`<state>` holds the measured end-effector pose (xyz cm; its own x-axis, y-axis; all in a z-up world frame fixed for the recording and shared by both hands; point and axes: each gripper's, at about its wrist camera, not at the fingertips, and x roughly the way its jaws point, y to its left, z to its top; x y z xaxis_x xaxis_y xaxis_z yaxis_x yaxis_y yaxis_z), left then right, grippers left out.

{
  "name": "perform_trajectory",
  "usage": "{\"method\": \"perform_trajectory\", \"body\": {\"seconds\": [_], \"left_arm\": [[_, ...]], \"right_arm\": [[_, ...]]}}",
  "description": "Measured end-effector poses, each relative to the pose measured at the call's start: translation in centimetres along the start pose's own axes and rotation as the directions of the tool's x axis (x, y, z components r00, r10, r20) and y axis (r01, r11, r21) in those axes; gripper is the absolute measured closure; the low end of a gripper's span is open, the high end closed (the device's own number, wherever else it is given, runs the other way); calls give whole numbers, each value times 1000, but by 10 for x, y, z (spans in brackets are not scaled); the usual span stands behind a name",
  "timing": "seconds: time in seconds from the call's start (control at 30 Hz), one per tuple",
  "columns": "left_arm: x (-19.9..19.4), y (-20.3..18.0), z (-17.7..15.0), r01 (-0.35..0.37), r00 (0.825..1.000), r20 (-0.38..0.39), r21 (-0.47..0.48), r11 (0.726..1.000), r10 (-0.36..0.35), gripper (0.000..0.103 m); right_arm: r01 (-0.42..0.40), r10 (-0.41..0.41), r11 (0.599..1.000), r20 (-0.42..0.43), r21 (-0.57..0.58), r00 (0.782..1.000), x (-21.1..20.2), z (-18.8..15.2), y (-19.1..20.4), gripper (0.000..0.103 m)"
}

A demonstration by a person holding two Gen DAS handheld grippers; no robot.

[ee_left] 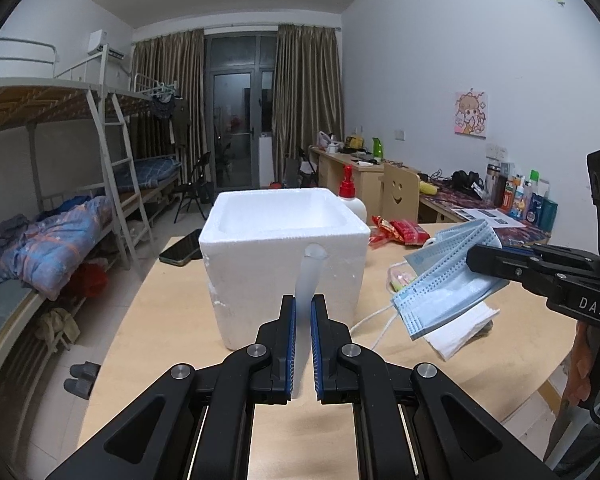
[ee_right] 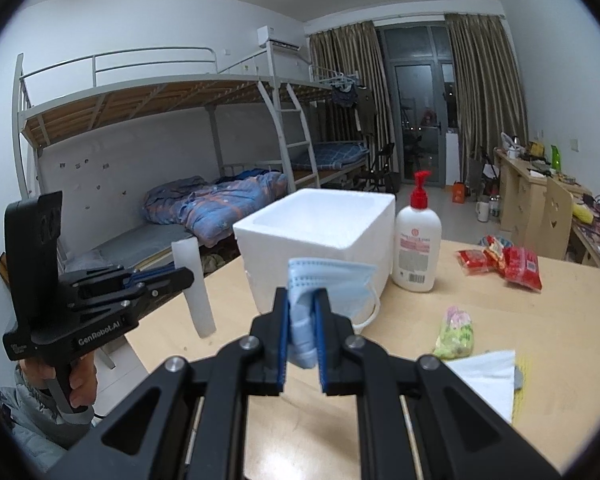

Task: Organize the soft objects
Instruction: 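Carry the white strip and blue mask over the white foam box with both grippers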

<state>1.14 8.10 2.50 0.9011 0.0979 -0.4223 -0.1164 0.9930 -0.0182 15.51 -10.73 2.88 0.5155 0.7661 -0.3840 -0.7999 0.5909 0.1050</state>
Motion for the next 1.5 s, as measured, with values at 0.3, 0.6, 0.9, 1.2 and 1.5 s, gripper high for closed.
{"method": "perform_trajectory", "body": {"seconds": [0.3,0.6,0.9,1.2,1.5], "left_arm": [[5,9,39,-33,999,-26,-4,999,33,95],[10,15,60,-37,999,-25,-10,999,36,95],[19,13,77,-26,1000,-3,4,1000,26,95],[43,14,105,7,1000,25,19,1000,-7,95],[86,34,124,31,999,-6,-19,999,-31,95]], "right_arm": [[-34,34,999,15,-22,999,2,37,5,88],[-41,43,998,25,-48,999,15,55,8,88],[-65,66,997,46,-32,997,16,67,-2,88],[-18,20,1000,69,-25,997,31,82,-13,88],[31,-29,999,76,-25,997,49,96,-26,88]]}}
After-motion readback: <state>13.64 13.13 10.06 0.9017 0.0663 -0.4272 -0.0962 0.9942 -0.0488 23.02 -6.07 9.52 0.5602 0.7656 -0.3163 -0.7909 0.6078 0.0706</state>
